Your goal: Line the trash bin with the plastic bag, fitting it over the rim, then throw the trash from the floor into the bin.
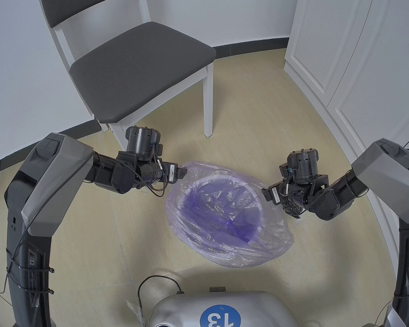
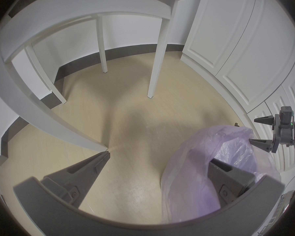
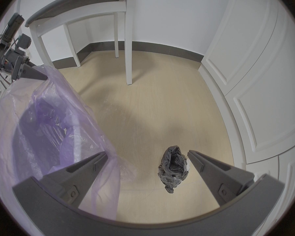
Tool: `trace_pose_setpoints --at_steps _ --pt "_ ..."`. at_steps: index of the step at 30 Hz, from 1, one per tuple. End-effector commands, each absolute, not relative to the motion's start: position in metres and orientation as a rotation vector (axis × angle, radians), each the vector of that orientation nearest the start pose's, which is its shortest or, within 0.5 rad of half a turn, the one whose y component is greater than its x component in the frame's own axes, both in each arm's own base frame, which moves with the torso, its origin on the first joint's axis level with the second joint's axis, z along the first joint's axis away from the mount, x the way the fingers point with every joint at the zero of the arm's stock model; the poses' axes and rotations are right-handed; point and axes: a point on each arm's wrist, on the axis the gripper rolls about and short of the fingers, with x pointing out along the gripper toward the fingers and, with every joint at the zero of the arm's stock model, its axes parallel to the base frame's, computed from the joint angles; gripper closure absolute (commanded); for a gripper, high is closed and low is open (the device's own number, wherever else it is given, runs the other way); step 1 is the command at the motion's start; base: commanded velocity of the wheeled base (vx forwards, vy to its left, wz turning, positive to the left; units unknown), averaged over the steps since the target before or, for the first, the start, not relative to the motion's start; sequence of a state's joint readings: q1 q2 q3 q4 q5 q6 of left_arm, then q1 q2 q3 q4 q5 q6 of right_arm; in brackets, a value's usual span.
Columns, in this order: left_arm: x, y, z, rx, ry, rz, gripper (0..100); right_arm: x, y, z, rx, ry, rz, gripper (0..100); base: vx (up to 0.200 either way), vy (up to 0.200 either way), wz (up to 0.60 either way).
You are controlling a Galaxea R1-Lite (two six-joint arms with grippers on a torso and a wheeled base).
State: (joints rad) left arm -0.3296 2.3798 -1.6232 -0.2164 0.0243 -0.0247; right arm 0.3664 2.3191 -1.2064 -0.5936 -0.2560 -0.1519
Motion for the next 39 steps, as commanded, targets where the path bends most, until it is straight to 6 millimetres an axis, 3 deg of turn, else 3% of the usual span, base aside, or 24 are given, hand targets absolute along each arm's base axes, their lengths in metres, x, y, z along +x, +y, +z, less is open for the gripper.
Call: trace_pose_setpoints --at_steps 1,10,14,22,23,24,28,29,30,34,39 --pt "0.465 -0.151 0.077 0.071 0.554 -0.276 0 0.417 0.154 0.034 -0.311 0.5 0.146 0 0.0 0.0 0.0" --pt "0.466 -0.141 0.069 0.066 0.581 -0.254 0 0.418 0.152 0.025 -0.31 0.519 0.142 0 0.0 0.0 0.0" --pt "0.454 -0.14 0.084 0.063 0.57 -0.26 0 0.411 0.15 0.036 -0.302 0.507 0.14 0 0.0 0.0 0.0" --pt "0.418 -0.141 0.11 0.087 0.58 -0.286 0 0.391 0.145 0.089 -0.3 0.422 0.145 0 0.0 0.0 0.0" --pt "0.404 -0.142 0.115 0.102 0.588 -0.3 0 0.383 0.142 0.11 -0.307 0.394 0.147 0 0.0 0.0 0.0" --pt "0.399 -0.142 0.118 0.111 0.59 -0.304 0 0.379 0.14 0.114 -0.315 0.404 0.148 0 0.0 0.0 0.0" --pt "0.385 -0.135 0.112 0.136 0.63 -0.306 0 0.349 0.139 0.095 -0.373 0.546 0.187 0 0.0 0.0 0.0" --pt "0.385 -0.135 0.112 0.136 0.63 -0.306 0 0.349 0.139 0.095 -0.373 0.546 0.187 0 0.0 0.0 0.0" --pt "0.379 -0.133 0.101 0.144 0.668 -0.303 0 0.329 0.141 0.082 -0.397 0.594 0.215 0 0.0 0.0 0.0" --pt "0.367 -0.13 0.084 0.153 0.729 -0.305 0 0.292 0.148 0.059 -0.441 0.643 0.282 0 0.0 0.0 0.0" --pt "0.354 -0.133 0.067 0.161 0.734 -0.323 0 0.272 0.153 0.039 -0.466 0.647 0.327 0 0.0 0.0 0.0"
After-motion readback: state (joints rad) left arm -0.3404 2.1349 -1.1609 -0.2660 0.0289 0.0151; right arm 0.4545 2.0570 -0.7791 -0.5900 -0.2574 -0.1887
